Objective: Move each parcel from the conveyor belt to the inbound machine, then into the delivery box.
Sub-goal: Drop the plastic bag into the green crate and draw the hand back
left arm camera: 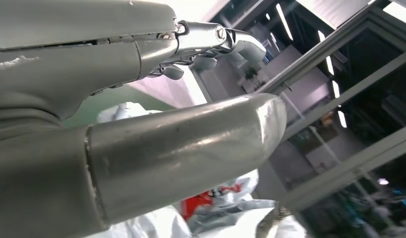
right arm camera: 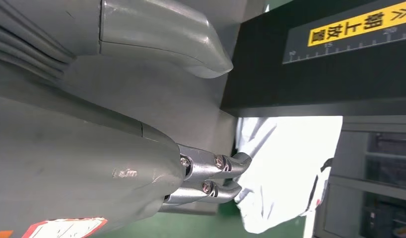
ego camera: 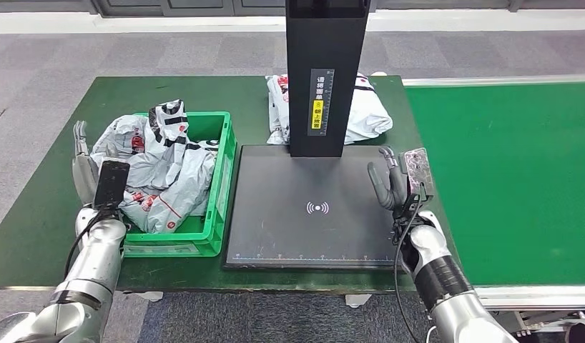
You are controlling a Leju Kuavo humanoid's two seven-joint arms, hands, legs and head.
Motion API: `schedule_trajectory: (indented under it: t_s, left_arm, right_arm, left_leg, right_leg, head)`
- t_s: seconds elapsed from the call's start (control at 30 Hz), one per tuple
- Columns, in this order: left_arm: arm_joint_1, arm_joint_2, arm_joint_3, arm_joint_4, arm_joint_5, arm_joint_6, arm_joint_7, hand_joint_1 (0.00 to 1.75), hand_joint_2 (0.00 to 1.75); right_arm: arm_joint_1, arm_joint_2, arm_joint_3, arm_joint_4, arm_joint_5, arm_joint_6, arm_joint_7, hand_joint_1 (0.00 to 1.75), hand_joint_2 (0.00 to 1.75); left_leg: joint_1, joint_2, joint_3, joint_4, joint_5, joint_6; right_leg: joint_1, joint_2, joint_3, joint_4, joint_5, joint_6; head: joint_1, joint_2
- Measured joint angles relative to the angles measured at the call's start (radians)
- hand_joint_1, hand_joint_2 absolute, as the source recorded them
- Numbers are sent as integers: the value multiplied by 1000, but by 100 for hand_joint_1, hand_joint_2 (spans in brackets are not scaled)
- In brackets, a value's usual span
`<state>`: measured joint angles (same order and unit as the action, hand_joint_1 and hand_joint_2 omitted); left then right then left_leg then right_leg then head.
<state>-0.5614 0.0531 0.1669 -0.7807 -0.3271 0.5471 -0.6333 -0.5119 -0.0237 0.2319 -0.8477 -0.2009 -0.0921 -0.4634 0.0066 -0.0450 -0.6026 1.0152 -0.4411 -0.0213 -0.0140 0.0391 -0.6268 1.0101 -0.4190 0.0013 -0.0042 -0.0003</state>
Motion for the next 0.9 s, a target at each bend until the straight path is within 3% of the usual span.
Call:
schedule_trajectory:
  t_s: [0.07, 0.13, 0.2, 0.4, 0.6, 0.9]
  left_arm:
    - [7, -8, -5, -27, 65, -53, -21, 0, 87]
    - [16, -25, -20, -62, 115, -110, -20, 0, 175]
    - [24, -51, -50, -98, 142, -156, 9, 0, 175]
    - [26, -143, -216, -135, 150, -219, 81, 0, 175]
    - [-45, -217, -396, -37, 142, -200, 85, 0, 175]
    - [-117, -281, -523, 105, 187, -214, 74, 0, 175]
  right_arm:
    - [-4, 0, 3, 1, 25, -7, -21, 0, 0]
    - [-9, 0, 12, 0, 59, -21, -41, 0, 87]
    - [-12, 5, 24, -4, 93, -36, -52, 0, 175]
    - [-12, 54, 63, -12, 170, -125, -112, 0, 175]
    - [-3, 63, 101, -13, 164, -210, -161, 0, 175]
    - [34, 40, 138, -19, 133, -266, -213, 0, 175]
  left_leg:
    - [0, 0, 0, 0, 0, 0]
    - [0, 0, 0, 0, 0, 0]
    - [0, -1, -1, 0, 0, 0]
    - [0, -2, -1, 1, 0, 0]
    - [0, -2, -2, 1, 0, 0]
    - [-1, 0, -3, 1, -1, 1]
  right_leg:
    - [0, 0, 0, 0, 0, 0]
    - [0, 0, -1, 0, 0, 0]
    - [0, -1, -1, 0, 0, 0]
    - [-1, -1, -1, -1, 0, 0]
    - [-1, -2, -2, -1, 0, 0]
    - [0, 0, -3, -1, 0, 1]
  head:
    - [0, 0]
    - [0, 0]
    - [0, 0]
    - [0, 0]
    - [0, 0]
    - [0, 0]
